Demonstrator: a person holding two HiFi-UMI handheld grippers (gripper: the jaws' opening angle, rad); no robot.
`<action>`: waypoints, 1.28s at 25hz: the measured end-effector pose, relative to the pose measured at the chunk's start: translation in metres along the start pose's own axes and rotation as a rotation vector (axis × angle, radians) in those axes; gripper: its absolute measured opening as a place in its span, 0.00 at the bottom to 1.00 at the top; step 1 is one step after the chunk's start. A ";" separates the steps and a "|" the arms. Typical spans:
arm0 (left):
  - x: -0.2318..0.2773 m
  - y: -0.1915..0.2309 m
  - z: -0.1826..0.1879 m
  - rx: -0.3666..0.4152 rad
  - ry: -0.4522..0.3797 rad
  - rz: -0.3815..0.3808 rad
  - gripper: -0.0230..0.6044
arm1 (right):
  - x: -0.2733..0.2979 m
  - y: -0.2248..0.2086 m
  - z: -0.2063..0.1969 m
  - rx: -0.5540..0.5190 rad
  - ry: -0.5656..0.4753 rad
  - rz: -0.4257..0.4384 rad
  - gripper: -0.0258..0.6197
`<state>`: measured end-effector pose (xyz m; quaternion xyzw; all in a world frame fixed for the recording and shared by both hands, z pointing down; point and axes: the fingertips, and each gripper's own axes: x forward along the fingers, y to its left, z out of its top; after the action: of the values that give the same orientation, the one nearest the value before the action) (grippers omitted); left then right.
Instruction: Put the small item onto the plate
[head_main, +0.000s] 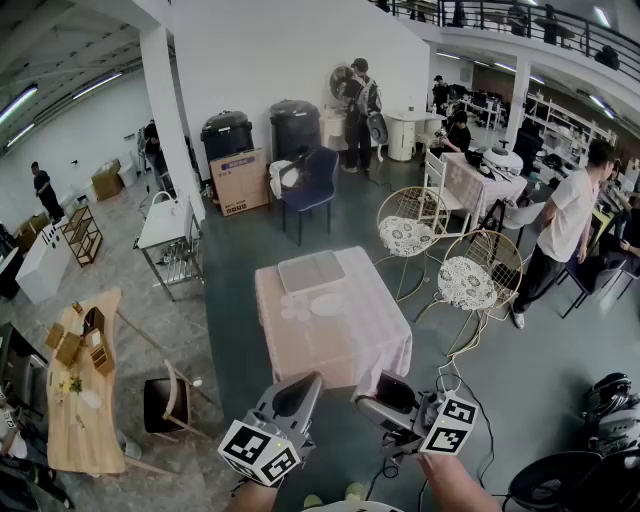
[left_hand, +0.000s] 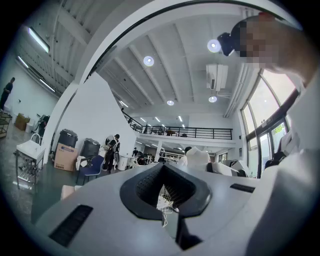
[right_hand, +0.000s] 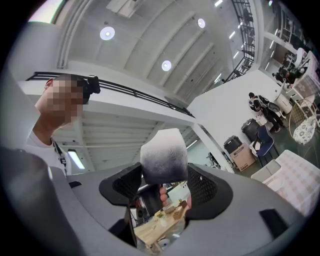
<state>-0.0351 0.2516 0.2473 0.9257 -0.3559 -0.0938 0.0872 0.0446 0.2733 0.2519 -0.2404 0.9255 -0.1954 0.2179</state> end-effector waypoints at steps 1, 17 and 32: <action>0.001 -0.001 0.001 -0.003 -0.001 0.000 0.04 | -0.001 0.000 0.002 -0.002 0.001 -0.001 0.47; 0.011 0.002 -0.002 -0.018 0.005 0.003 0.04 | 0.000 -0.003 0.007 0.058 0.001 0.054 0.47; 0.040 0.012 -0.014 -0.015 -0.007 0.057 0.04 | -0.012 -0.042 0.027 0.083 -0.030 0.077 0.47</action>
<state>-0.0102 0.2170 0.2587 0.9141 -0.3817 -0.0972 0.0957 0.0826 0.2391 0.2524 -0.1986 0.9218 -0.2213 0.2489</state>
